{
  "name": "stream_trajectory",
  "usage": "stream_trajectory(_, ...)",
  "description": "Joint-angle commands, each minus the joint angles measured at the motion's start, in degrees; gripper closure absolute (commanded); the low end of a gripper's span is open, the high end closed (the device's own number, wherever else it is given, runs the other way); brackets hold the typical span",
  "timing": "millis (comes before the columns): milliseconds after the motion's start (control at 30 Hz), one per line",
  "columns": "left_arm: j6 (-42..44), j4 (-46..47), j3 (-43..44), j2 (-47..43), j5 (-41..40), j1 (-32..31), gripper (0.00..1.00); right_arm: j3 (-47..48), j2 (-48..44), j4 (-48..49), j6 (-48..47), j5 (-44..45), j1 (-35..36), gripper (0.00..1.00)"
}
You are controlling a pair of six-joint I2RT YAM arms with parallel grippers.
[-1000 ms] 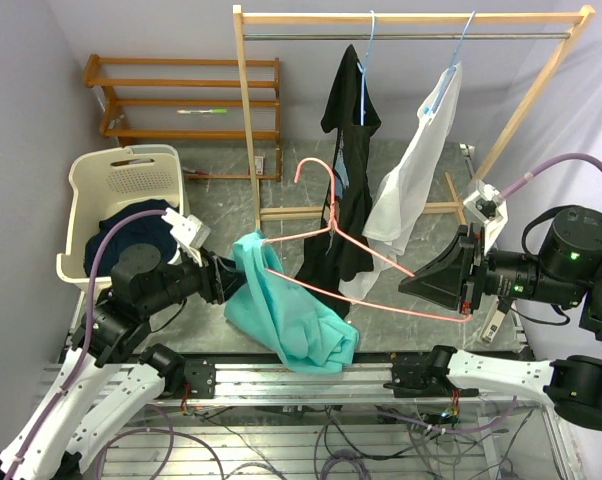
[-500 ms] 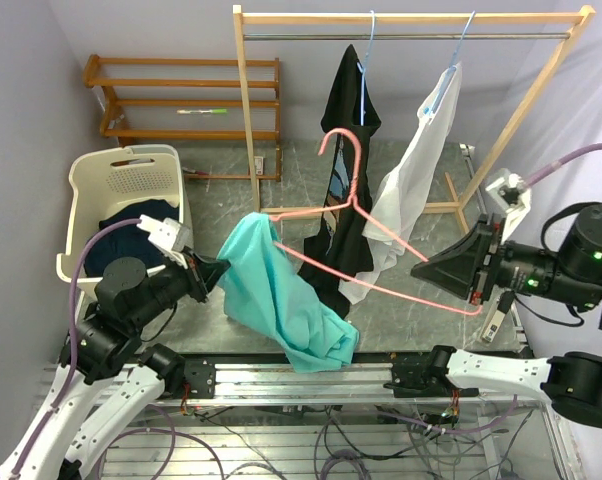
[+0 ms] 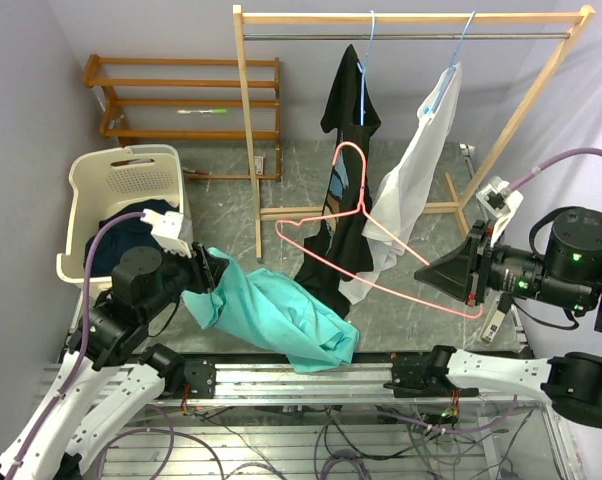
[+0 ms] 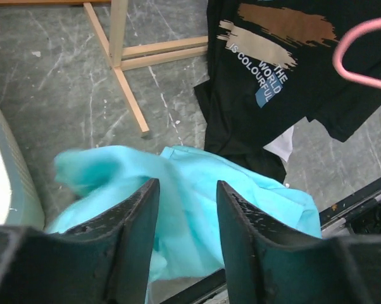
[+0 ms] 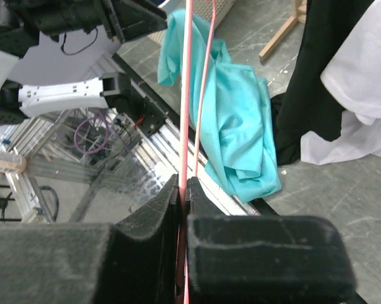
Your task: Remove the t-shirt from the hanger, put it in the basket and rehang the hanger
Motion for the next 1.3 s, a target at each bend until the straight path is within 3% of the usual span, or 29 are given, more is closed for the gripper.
stream_trajectory(0, 0.53, 2.32, 1.37, -1.41, 3.44, -0.24, 0.44, 3.83, 2.87, 3.32, -0.20, 5.55, 0.24, 1.00)
stream_trajectory(133, 0.37, 2.44, 1.02, -4.05, 3.62, -0.24, 0.29, 12.04, 10.36, 4.99, -3.07, 14.00, 0.28, 1.00)
stream_trajectory(267, 0.01, 2.12, 0.79, -5.65, 2.38, -0.28, 0.30, 18.46, 18.01, 7.73, -5.75, 27.08, 0.25, 1.00)
stream_trajectory(467, 0.05, 2.15, 0.72, -5.34, 2.39, -0.28, 0.32, 18.29, 23.77, 20.31, -9.58, 37.11, 0.23, 1.00)
stream_trajectory(733, 0.09, 2.28, 0.67, -5.44, 2.66, -0.28, 0.33, 7.31, 21.49, 39.90, -12.51, 38.82, 0.28, 1.00)
stream_trajectory(1267, 0.13, 2.40, 0.59, -5.63, 3.03, -0.27, 0.34, 8.70, 34.31, 46.92, -13.76, 38.44, -0.29, 1.00)
